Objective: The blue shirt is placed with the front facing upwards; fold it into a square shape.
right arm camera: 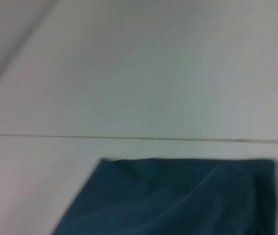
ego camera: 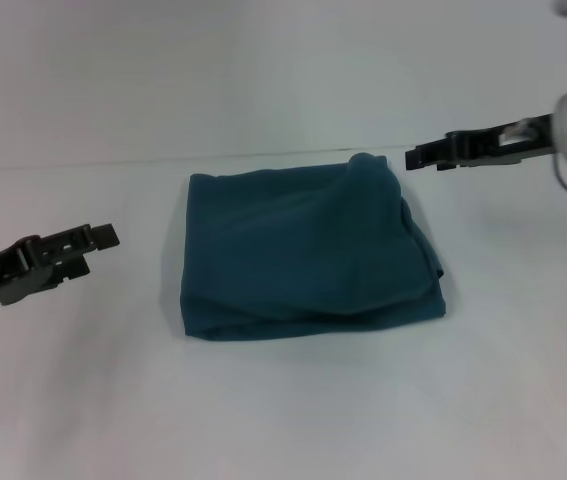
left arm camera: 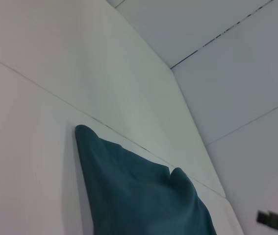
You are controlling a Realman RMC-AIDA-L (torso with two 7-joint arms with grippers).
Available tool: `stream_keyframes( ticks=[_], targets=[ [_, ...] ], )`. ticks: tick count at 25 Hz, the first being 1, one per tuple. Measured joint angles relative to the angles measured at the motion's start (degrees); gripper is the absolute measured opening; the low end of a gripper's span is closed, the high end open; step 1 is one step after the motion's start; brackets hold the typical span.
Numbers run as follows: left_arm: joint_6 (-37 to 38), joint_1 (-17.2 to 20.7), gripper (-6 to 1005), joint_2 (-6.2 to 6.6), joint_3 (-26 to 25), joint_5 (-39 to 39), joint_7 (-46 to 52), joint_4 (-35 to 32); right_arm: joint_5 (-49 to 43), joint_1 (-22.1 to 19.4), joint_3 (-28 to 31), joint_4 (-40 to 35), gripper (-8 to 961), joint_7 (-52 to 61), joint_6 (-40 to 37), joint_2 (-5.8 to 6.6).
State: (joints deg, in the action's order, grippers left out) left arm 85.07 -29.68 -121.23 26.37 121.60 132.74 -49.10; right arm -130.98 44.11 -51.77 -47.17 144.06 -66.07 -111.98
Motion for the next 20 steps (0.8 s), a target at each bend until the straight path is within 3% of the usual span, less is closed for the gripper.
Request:
stream_keyframes(
  ticks=[5, 10, 16, 20],
  targets=[
    [0.0, -0.32, 872, 0.03, 0.0, 0.0, 0.08, -0.05, 8.29, -4.73, 5.4, -0.33, 552, -2.72, -12.43, 2.28],
    [-0.32, -0.35, 873, 0.03, 0.0, 0.01, -0.13, 0.11, 14.61, -8.26, 9.82, 2.59, 551, -7.5, -22.01, 3.02],
    [-0.74, 0.01, 873, 0.02, -0.33, 0.04, -0.49, 0.15, 18.81, -8.99, 10.83, 12.7, 550, -15.37, -24.47, 2.12],
    [-1.01, 0.22, 873, -0.07, -0.36, 0.05, -0.78, 0.01, 19.21, -8.61, 10.98, 16.6, 549, -18.42, -19.04, -0.31]
  ],
)
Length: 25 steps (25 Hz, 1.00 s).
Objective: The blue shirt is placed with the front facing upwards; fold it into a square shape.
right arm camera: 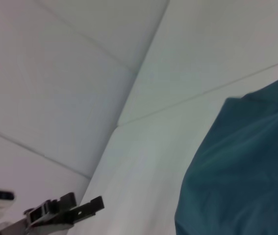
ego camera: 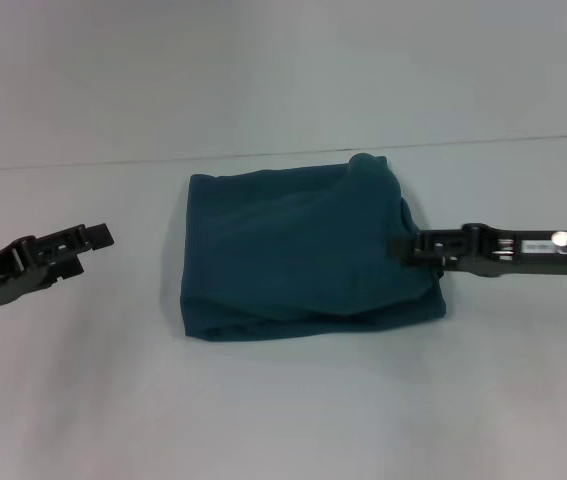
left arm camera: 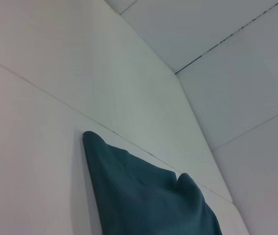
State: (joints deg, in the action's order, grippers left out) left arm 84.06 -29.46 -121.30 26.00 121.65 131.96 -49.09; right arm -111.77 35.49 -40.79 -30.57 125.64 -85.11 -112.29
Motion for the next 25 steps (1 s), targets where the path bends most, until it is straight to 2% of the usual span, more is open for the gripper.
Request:
stream_keyframes(
  ticks=[4, 7, 9, 12, 15, 18, 25],
  targets=[
    [-0.37, -0.12, 872, -0.08, 0.01, 0.0, -0.15, 0.09, 0.05, 0.99, -0.23, 0.27, 549, -0.63, 6.71, -3.12],
    [-0.4, -0.4, 872, -0.13, 0.06, 0.0, -0.16, 0.15, -0.51, 2.98, -0.65, 1.03, 548, -0.41, 12.09, -4.17],
    [-0.4, -0.48, 872, -0.17, 0.16, -0.02, -0.18, 0.15, -0.56, 4.24, -0.97, 2.18, 548, -0.38, 14.21, -4.25],
    [-0.51, -0.5, 872, -0.23, 0.14, -0.08, -0.18, 0.14, -1.09, 6.09, -3.06, 4.3, 547, 1.05, 17.91, -4.01],
    [-0.64, -0.51, 872, -0.25, 0.04, -0.16, -0.2, 0.23, -5.3, 7.45, -5.47, 4.71, 547, 5.83, 22.38, -3.95],
    [-0.67, -0.51, 873, -0.22, 0.02, -0.29, -0.21, 0.26, -8.32, 7.42, -5.6, 3.34, 547, 9.16, 23.44, -3.74],
    [-0.67, -0.47, 873, -0.08, 0.01, -0.52, -0.22, 0.18, -8.93, 5.09, -5.33, -1.51, 545, 14.74, 18.83, -0.55]
  ],
)
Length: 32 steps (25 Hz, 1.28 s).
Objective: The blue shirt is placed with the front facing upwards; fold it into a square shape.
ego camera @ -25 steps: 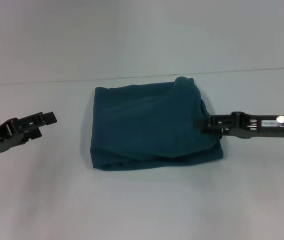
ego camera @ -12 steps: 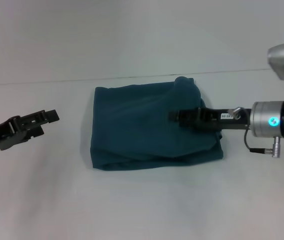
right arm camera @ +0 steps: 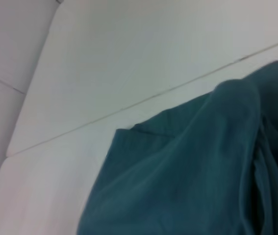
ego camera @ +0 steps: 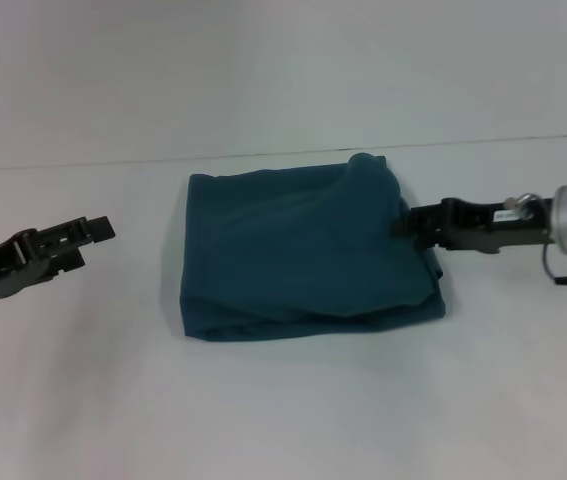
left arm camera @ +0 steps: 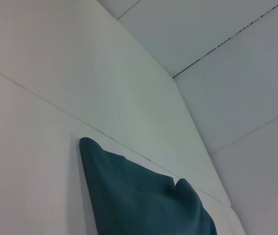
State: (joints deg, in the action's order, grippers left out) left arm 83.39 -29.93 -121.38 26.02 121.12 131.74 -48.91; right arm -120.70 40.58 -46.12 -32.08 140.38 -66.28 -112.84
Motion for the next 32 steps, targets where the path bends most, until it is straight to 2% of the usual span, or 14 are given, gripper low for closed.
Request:
stream_keyframes(
  ticks=[5, 8, 11, 16, 21, 26, 30, 32],
  targets=[
    [0.25, -0.25, 873, 0.23, 0.61, 0.11, 0.68, 0.01, 3.66, -1.79, 1.92, -7.33, 546, -1.95, -9.53, 1.02],
    [0.1, -0.51, 873, 0.35, 0.98, 0.44, 1.98, 0.08, 7.13, -3.91, 4.82, -10.59, 547, -9.77, -16.41, 1.39],
    [-0.71, -0.55, 873, 0.36, 1.01, 0.49, 4.2, 0.17, 11.1, -7.44, 8.51, -11.04, 548, -18.63, -19.87, 1.3],
    [-2.64, -1.76, 873, 0.73, 2.78, 0.61, 5.48, 2.24, 18.57, -15.63, 15.21, -9.97, 549, -28.5, -19.55, -0.22],
    [-6.42, -5.75, 873, 1.6, 9.78, 5.7, 6.49, 4.42, 19.72, -20.73, 16.68, -9.49, 548, -29.34, -20.15, 0.1],
    [-13.41, -10.85, 872, 1.79, 12.47, 9.23, 8.73, 8.96, 19.51, -22.01, 16.71, -8.7, 548, -29.06, -20.32, 0.24],
    [-17.63, -12.21, 872, 1.52, 14.41, 9.4, 10.7, 10.15, 19.51, -21.65, 16.64, -8.19, 548, -29.08, -20.37, 0.17],
    [-22.06, -12.8, 872, 1.41, 18.12, 9.47, 12.86, 10.52, 19.51, -21.37, 16.49, -7.98, 549, -29.06, -20.39, 0.26]
  ],
)
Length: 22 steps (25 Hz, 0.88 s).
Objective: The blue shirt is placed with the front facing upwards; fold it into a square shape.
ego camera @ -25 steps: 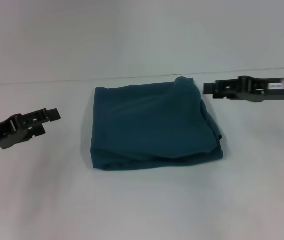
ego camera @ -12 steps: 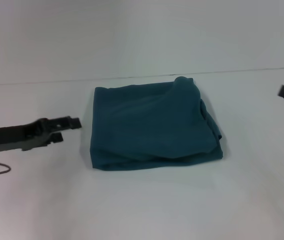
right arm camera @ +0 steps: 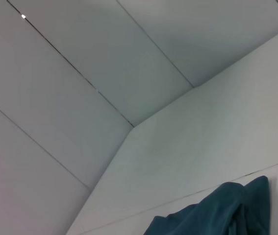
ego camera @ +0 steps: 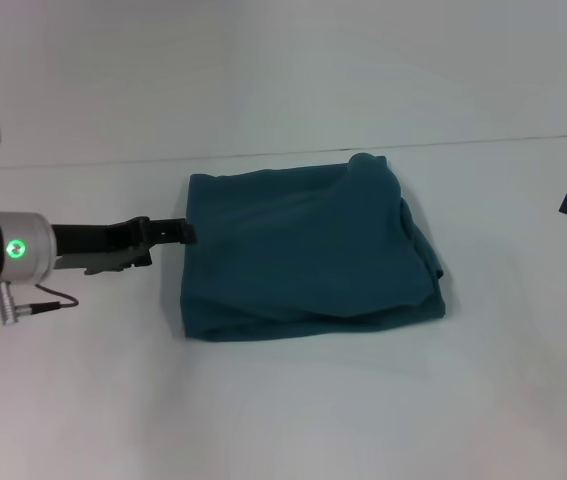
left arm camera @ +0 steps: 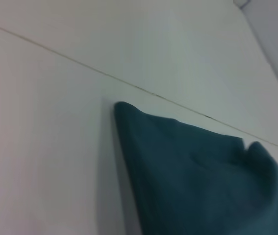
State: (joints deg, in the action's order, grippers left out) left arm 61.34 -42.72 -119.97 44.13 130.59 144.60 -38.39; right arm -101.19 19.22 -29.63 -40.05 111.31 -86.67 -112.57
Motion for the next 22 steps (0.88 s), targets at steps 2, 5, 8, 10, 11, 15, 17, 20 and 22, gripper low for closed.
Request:
stream_keyframes(
  ticks=[2, 5, 8, 10, 11, 15, 17, 20, 22],
  targets=[
    [-2.03, -0.57, 872, -0.08, 1.57, 0.01, 0.43, 0.63, 0.0, 0.18, -0.1, 0.01, 549, 0.0, 0.05, 0.0],
    [-4.61, -2.2, 872, -0.02, 2.57, 0.03, 0.61, 3.48, 0.01, 0.31, -0.14, 0.01, 549, 0.03, 0.26, -0.08],
    [-6.17, -3.56, 872, 0.01, 3.17, 0.05, 0.6, 5.85, 0.01, 0.35, -0.16, 0.01, 549, 0.02, 0.3, -0.15],
    [-7.01, -4.24, 872, -0.16, 3.83, 0.07, 0.57, 6.74, 0.02, 0.35, -0.16, 0.01, 548, 0.03, 0.4, -0.14],
    [-7.34, -4.5, 872, -0.24, 4.18, 0.07, 0.57, 7.06, 0.02, 0.33, -0.16, 0.01, 548, 0.02, 0.42, -0.15],
    [-8.54, -5.42, 872, -0.5, 5.28, 0.1, 0.71, 8.54, 0.03, 0.14, -0.16, 0.22, 548, -0.04, 0.52, -0.11],
    [-9.07, -5.74, 872, -0.69, 5.88, 0.11, 0.73, 8.99, 0.04, 0.07, -0.04, 0.68, 548, -0.18, 0.54, -0.02],
    [-9.94, -6.26, 872, -1.18, 7.06, 0.11, 0.75, 9.33, 0.04, -0.06, 0.08, 1.34, 549, -0.39, 0.55, 0.13],
    [-10.55, -6.78, 872, -1.46, 8.07, 0.11, 0.76, 9.76, 0.04, -0.15, 0.12, 1.42, 549, -0.42, 0.54, 0.15]
  ],
)
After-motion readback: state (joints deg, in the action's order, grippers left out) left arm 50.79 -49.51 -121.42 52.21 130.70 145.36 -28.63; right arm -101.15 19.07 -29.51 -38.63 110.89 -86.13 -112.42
